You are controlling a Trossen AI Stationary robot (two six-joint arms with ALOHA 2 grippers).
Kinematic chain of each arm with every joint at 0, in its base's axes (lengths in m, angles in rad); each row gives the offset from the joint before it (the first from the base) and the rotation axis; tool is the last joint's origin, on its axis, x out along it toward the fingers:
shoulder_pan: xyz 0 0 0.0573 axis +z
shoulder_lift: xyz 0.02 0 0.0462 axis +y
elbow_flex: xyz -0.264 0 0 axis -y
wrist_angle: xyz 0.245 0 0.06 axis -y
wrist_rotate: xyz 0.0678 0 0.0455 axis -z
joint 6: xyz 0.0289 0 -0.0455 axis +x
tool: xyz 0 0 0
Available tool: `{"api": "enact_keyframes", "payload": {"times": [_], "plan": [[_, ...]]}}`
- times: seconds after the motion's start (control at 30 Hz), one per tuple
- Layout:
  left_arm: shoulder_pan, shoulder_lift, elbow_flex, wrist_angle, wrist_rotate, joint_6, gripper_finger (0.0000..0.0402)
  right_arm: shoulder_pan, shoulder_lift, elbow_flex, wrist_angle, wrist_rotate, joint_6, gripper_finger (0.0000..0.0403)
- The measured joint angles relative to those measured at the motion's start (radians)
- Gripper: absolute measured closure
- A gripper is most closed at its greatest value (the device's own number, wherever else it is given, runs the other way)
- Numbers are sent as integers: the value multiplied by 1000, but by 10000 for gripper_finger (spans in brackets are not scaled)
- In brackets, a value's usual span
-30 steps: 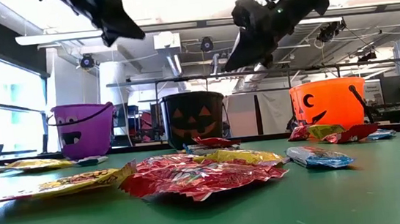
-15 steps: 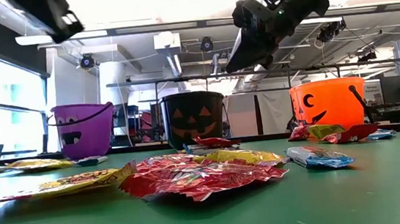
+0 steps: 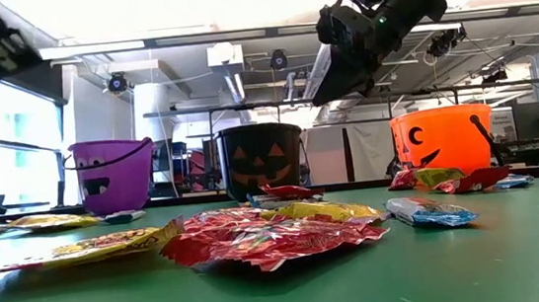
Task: Sort candy by brand, put in halloween buckets
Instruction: Put the yellow candy pack into the black bucket
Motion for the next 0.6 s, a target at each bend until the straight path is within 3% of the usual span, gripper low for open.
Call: {"api": "enact_keyframes", "payload": {"times": [0.33, 0.6], "plan": [[-43, 103, -60, 78, 1, -14, 258, -1, 0, 0, -3, 0, 19, 403], [-47, 232, -60, 117, 3, -58, 214, -1, 0, 0, -13, -1, 19, 403]]}}
